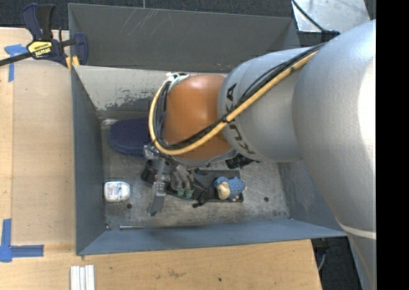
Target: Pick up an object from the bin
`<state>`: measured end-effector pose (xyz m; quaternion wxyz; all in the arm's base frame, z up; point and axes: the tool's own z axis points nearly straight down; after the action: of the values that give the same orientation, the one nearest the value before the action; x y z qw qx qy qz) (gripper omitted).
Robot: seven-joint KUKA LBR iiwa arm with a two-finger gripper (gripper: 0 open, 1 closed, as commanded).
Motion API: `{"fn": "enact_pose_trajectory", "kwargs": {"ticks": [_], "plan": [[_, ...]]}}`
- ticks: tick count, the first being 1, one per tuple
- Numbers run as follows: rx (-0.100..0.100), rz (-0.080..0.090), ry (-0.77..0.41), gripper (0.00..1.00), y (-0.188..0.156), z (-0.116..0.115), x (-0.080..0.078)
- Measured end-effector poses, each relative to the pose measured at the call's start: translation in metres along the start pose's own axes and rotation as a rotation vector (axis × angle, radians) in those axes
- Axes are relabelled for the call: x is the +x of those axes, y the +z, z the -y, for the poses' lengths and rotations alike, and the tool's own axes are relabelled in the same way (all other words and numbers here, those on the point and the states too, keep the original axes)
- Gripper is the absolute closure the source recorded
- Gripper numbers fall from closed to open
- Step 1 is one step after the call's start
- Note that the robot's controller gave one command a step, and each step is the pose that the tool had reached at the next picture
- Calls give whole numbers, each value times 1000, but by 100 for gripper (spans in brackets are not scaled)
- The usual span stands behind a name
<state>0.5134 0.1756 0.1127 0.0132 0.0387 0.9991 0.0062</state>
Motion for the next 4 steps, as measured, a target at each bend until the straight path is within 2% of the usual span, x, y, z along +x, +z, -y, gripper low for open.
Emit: {"fn": "enact_pose_trajectory", "kwargs": {"ticks": [1,2,3,4], "plan": [[4,-17,-14,0,16,52,-12],[-4,7,-44,0,27,79,-36],[-9,26,-37,100,24,79,-41],[9,-14,-237,100,-134,94,-68]]}}
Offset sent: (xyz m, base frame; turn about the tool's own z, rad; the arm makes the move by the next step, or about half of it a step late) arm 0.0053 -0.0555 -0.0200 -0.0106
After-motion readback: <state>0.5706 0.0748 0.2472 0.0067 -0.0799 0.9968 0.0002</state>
